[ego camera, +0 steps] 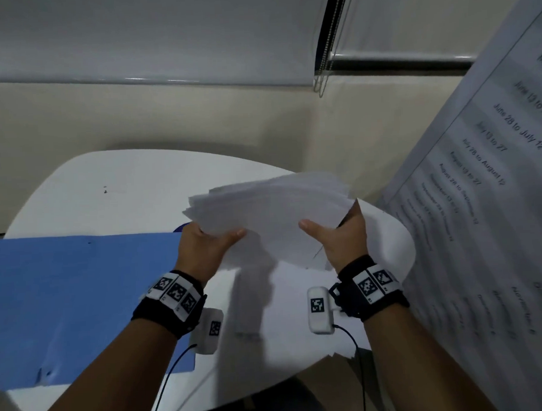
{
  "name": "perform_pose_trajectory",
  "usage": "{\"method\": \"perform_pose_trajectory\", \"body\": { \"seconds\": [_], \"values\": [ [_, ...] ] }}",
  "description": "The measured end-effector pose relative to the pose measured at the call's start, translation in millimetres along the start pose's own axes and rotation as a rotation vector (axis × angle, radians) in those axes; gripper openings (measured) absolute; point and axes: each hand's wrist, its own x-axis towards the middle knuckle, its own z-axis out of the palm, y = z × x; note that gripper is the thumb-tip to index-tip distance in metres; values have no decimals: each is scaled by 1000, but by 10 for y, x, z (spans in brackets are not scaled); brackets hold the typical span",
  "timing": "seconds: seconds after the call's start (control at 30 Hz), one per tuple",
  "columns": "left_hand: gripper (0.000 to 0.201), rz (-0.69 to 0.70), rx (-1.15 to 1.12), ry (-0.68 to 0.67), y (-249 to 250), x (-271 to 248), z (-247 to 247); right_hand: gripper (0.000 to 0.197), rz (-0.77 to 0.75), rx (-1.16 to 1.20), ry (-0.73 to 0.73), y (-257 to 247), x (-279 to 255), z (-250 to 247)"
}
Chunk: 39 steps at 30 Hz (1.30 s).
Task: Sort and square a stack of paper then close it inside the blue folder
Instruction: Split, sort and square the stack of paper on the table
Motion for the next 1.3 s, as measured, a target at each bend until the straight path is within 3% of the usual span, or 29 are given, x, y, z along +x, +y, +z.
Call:
{"method": "perform_pose_trajectory", "body": {
  "seconds": [0.13,0.23,0.37,0.43,0.53,0.73,0.9,1.0,1.2,1.3],
  "values": [
    [49,15,-27,-1,27,64,-106,74,-82,12,-6,-223,-33,23],
    [48,10,-63,-20,24,76,-66,56,-195,57,52,-429,29,199],
    [41,-9,-110,11,-4,100,-30,25,-158,38,212,-388,113,257],
    [40,-21,-121,18,-32,128,-25,27,-131,104,208,-331,143,178],
    [32,-52,-135,28,-53,158,9,50,-61,107,52,-279,141,119],
    [36,25,-153,-54,124,102,-36,70,-154,-79,-9,-344,113,-76],
    [41,9,-124,-100,108,5,115,41,75,-72,-20,-186,-30,41],
    [32,49,-134,-66,182,-12,116,30,31,22,39,-201,-43,22],
    [55,44,-57,-57,175,44,48,43,36,-34,-18,-224,-46,32],
    [54,57,-82,-22,205,49,67,25,-15,41,61,-299,-22,107]
  ]
}}
